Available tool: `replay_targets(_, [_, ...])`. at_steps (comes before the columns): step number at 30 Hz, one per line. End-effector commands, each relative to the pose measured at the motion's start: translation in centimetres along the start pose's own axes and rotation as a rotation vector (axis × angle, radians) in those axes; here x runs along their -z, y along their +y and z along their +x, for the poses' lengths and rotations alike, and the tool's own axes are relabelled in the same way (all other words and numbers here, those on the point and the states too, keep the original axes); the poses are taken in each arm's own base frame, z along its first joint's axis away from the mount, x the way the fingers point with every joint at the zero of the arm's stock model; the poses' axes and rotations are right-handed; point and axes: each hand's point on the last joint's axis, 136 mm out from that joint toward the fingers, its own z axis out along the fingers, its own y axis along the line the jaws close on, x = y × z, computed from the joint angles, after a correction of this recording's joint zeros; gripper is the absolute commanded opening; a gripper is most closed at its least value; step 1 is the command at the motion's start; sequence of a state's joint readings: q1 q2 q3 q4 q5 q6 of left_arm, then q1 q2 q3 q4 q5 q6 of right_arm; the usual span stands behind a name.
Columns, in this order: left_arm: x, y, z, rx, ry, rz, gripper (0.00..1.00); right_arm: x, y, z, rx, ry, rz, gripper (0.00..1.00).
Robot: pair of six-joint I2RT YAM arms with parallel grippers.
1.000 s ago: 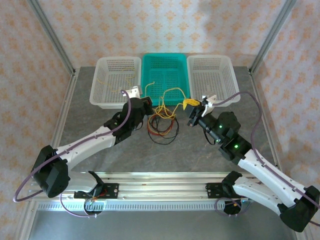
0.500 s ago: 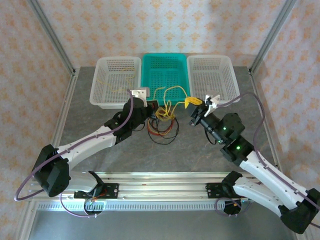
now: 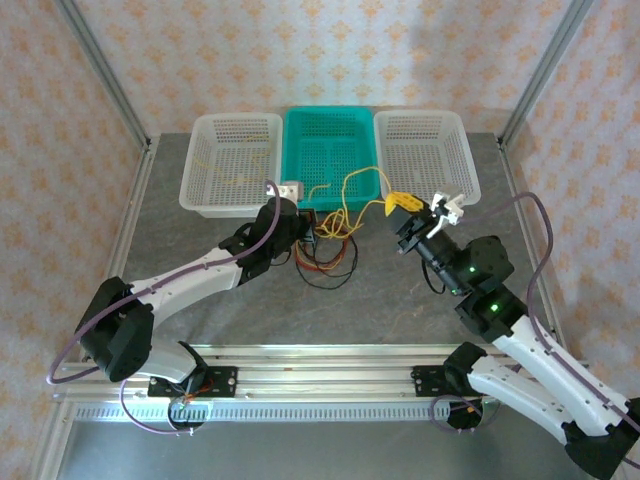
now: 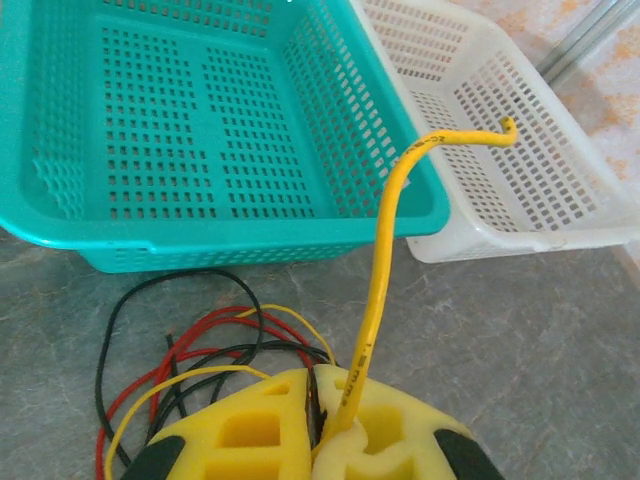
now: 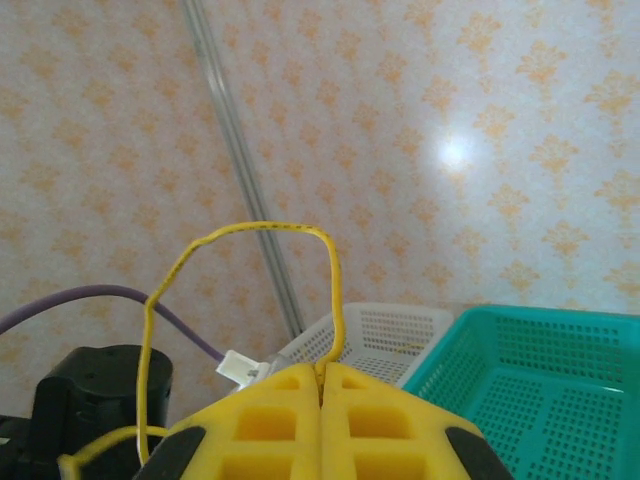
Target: Untangle the cables
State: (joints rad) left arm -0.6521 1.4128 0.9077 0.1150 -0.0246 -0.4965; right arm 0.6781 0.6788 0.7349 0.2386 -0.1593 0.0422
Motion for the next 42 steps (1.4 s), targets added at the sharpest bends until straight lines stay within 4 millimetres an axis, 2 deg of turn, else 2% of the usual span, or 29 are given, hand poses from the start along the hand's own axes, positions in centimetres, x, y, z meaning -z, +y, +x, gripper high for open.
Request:
replay_targets(1, [0.6,2.2,-1.3,0.015,-0.046,-0.105,0.00,0.3,-1.8,-1.5,0.011,-0.014,0.129,0.00])
replay_targets(4, [1.5,4.2,-2.2,0.054,-0.086,-0.160,0.00,0.0,-4.0,-0.2,0.015,0.043,0.255,0.00])
replay_targets(8, [3.2,5.9,-4.1,0.064,-0.149,-0.224,0.00,0.1,-6.2,1.5,0.010,0.089,0.378,0.00])
replay_targets(14, [4.5,8.6,-6.9,0.078,-0.202,-0.311,0.00,-0.1,-8.0,3.0,-0.003,0.116,0.479,0.00])
replay_targets(20, [4.5,11.7,-10.2,0.116,-0.239,-0.378,0.00,-0.6,-9.3,5.0,-0.019,0.139,0.536,0.00])
replay_targets(25, [3.4,14.2,-12.2,0.092,-0.249,-0.457,0.00,-2.0,-9.6,7.2,-0.012,0.198,0.500,0.00])
replay_targets(31, [1.8,17.4,-14.2,0.097,-0.269,-0.502,0.00,-2.4,-10.6,8.9,-0.062,0.185,0.484,0.00])
replay_targets(36, [-0.2,20.5,-15.4,0.118,-0.254,-0.544,0.00,-2.2,-11.9,10.6,-0.101,0.198,0.522,0.00])
replay_targets(42, [-3.1,23.3,-16.1,0.152,-0.217,-0.557,0.00,-0.9,-14.5,11.8,-0.140,0.192,0.673,0.00])
